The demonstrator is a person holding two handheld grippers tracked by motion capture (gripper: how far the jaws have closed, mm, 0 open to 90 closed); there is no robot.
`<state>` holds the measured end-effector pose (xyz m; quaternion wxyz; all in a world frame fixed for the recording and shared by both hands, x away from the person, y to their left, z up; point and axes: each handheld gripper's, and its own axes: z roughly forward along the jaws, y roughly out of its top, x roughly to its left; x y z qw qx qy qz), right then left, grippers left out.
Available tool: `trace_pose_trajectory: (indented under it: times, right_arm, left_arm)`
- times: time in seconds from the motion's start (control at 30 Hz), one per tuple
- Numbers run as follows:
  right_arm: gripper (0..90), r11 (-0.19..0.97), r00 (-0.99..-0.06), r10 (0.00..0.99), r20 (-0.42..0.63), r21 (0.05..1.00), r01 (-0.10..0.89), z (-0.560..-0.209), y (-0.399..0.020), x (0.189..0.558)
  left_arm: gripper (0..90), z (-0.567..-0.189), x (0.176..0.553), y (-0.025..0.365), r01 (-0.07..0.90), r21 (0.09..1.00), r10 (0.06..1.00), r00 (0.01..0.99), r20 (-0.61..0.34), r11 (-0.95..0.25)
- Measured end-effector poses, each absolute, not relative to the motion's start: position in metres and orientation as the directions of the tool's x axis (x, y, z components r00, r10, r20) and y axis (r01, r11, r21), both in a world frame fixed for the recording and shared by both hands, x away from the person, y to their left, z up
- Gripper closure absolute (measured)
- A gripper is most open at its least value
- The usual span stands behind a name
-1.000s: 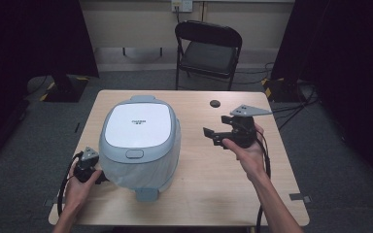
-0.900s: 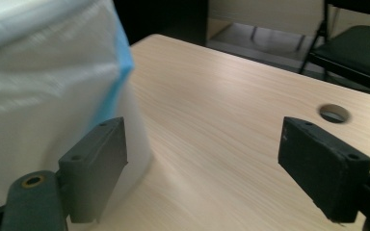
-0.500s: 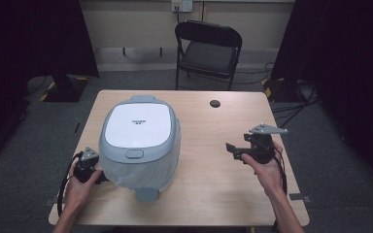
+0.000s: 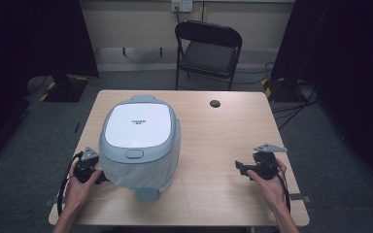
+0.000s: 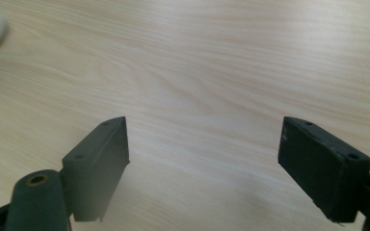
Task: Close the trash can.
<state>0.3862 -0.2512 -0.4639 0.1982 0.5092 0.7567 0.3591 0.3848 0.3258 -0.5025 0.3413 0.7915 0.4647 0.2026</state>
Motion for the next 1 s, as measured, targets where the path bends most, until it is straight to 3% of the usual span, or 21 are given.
trace_pose_trajectory:
  times: [0.27, 0.37, 0.43, 1.0]
  right_arm:
    - [17.0, 0.229, -0.360, 0.932, 0.048, 0.692, 0.685, -0.486, -0.262, 0.392]
    - [16.7, 0.270, -0.359, 0.933, -0.016, 0.688, 0.673, -0.489, -0.264, 0.395]
    - [15.7, 0.248, -0.346, 0.938, 0.009, 0.680, 0.690, -0.492, -0.266, 0.396]
    - [13.1, 0.252, -0.340, 0.940, -0.032, 0.739, 0.625, -0.500, -0.265, 0.392]
  left_arm:
    - [8.5, -0.502, 0.385, 0.326, 0.597, 0.728, 0.874, 0.486, 0.004, -0.336]
    - [8.4, -0.502, 0.385, 0.326, 0.597, 0.728, 0.874, 0.487, 0.004, -0.336]
    - [8.4, -0.503, 0.385, 0.326, 0.596, 0.729, 0.873, 0.487, 0.005, -0.337]
    - [8.4, -0.503, 0.385, 0.326, 0.597, 0.728, 0.873, 0.487, 0.003, -0.336]
